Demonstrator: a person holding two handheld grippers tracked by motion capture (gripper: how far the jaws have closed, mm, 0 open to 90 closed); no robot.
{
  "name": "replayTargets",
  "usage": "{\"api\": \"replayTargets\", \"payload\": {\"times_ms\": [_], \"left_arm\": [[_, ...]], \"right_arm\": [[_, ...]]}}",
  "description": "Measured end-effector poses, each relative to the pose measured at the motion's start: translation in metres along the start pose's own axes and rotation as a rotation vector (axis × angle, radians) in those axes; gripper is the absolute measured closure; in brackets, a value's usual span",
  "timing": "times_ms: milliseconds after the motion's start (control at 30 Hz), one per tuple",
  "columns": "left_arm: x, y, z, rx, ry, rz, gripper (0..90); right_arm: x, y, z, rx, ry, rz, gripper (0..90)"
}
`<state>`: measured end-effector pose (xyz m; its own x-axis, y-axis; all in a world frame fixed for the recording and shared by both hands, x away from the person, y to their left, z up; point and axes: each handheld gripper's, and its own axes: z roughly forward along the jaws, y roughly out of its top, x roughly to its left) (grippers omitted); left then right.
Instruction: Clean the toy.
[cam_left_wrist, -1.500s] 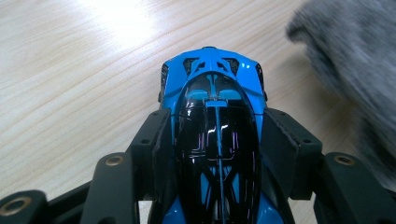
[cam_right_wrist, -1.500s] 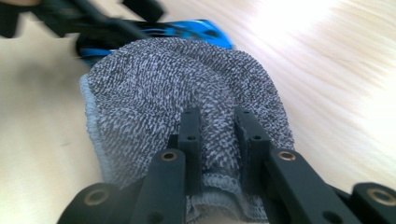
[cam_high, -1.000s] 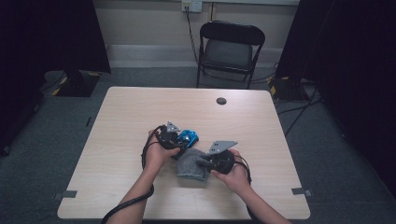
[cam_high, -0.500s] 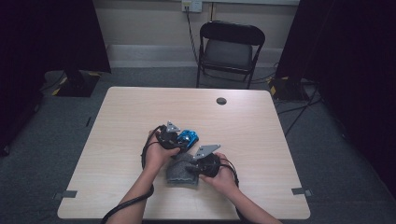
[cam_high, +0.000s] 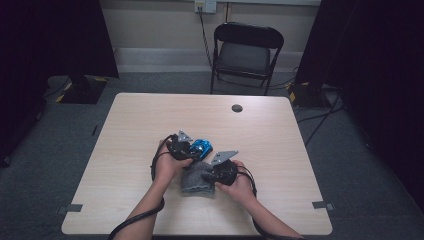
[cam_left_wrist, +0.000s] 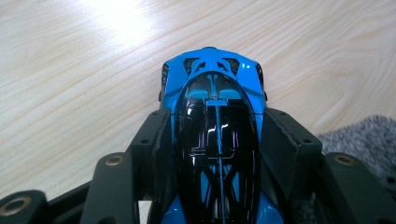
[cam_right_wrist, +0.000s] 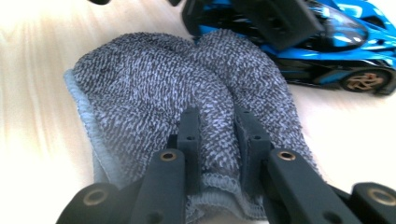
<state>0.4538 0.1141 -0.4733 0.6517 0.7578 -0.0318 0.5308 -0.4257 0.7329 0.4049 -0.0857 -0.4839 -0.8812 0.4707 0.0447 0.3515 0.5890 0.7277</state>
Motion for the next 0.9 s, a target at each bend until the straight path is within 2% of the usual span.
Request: {"api": "replayTargets", "payload": {"times_ms": [233,300,367,733,900], "left_arm": [[0.000,0.000,0.000,-0.002,0.001,-0.003,44.4],[0.000,0.000,0.000,-0.002,0.001,-0.003,44.4],[0.000,0.000,0.000,0.000,0.003,-0.004,44.3],[0.000,0.000,-0.001,0.003,-0.002,-0.008,44.5],[0.001,-0.001,-0.001,0.002,-0.002,-0.011,44.5]], "right_arm": [[-0.013,-0.002,-0.003,0.002,-0.036,0.024,74.7],[-0.017,-0.003,-0.004,-0.004,-0.042,0.042,74.7],[-0.023,-0.004,-0.004,-0.011,-0.040,0.080,74.7],[-0.039,-0.002,-0.005,0.005,-0.093,0.090,74.7],[-0.045,0.002,-0.004,0.026,-0.108,0.076,74.7]]}}
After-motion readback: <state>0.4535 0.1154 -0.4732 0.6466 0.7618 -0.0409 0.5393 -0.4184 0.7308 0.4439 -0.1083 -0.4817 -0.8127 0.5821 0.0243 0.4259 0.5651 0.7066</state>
